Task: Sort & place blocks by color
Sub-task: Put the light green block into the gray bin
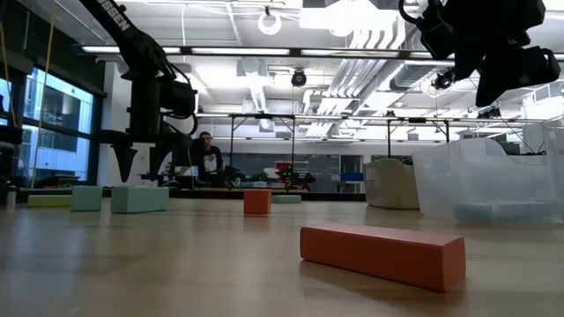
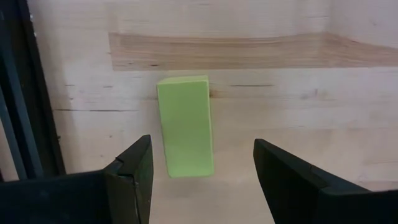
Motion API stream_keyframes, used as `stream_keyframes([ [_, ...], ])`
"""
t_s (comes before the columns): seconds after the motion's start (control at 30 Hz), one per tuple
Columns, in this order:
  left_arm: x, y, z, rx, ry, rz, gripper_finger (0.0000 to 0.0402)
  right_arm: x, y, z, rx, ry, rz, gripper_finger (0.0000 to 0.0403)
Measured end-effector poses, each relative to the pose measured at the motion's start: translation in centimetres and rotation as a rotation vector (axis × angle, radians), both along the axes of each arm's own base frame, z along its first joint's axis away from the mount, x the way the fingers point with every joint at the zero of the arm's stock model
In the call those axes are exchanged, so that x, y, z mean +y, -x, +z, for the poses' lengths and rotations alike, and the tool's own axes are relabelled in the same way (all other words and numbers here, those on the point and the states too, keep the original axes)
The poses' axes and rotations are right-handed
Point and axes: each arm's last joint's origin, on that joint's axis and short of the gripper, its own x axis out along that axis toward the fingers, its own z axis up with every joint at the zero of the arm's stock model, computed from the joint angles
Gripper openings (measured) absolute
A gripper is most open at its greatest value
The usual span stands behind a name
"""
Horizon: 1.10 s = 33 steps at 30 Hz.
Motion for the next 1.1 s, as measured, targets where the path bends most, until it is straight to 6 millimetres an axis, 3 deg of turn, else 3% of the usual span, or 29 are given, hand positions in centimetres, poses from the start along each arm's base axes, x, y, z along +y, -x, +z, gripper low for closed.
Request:
stream_keyframes([
  [0.87, 0.0, -2.0, -3.1, 0.193, 0.038, -0.051, 0.0201, 0.0, 0.0, 0.0, -0.012, 0.036, 0.052, 0.0190],
  [1.1, 0.0, -2.0, -3.2, 0.208, 0.036, -0.055, 0.0158, 0.0, 0.0, 0.0, -0.009, 0.035, 0.048, 0.0190],
])
